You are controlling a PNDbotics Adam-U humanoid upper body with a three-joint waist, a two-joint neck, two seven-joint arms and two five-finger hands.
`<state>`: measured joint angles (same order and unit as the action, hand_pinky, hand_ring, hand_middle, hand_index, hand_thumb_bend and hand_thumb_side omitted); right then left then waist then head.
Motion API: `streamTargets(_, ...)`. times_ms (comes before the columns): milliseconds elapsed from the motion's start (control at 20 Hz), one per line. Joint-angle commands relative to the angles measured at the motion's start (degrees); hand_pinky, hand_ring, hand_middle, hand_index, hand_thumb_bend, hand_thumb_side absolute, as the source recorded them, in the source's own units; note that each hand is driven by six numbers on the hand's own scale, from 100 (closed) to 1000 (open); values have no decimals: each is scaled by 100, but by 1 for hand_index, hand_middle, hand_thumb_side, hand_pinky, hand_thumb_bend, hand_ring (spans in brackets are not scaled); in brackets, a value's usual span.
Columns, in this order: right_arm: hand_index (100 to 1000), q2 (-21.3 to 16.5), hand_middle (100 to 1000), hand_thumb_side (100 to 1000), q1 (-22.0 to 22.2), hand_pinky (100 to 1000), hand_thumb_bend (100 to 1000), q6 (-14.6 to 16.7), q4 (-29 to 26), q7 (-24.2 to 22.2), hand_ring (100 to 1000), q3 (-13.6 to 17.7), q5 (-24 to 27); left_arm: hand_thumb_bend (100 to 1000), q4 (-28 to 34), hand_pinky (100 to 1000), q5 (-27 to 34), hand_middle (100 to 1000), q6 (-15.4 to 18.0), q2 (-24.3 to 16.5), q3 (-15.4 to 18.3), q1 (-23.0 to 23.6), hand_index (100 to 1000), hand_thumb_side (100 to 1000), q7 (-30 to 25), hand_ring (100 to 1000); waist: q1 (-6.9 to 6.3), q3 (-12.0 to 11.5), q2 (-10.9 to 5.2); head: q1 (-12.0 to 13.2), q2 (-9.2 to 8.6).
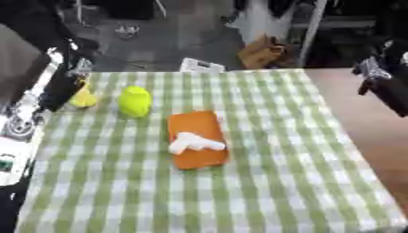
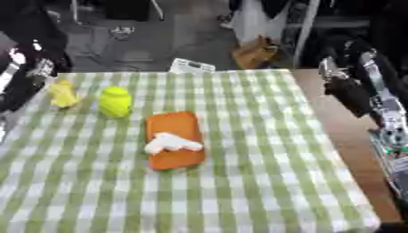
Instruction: Pick up objects on the table and place them in the box.
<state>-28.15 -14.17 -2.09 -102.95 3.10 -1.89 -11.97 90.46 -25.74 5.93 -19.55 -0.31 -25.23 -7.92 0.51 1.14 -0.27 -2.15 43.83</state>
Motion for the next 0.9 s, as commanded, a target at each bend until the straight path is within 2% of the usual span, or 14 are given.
streamTargets(50,827,-164,599,627,-75,360,124,-6,-37,41,570,90,-21,100,84,584,-20,804,-6,-130,51,-72,843,901,9,709,40,7,-17,-79,28)
streamTargets(300,828,-166,598,627,-69,360,123,-6,-35,44,571,97,-29,100,101,584,-26,799,-16,-144,60,-62,842,893,14,709,41,-3,-32,-178,28)
streamTargets(900,829,-159,599,626,-60,359,123,-5,-38,50,571,107,-30,105,110,584,-48,795,-22,-144,58,-68,842,868,2,709,36,1,-19,-183,28)
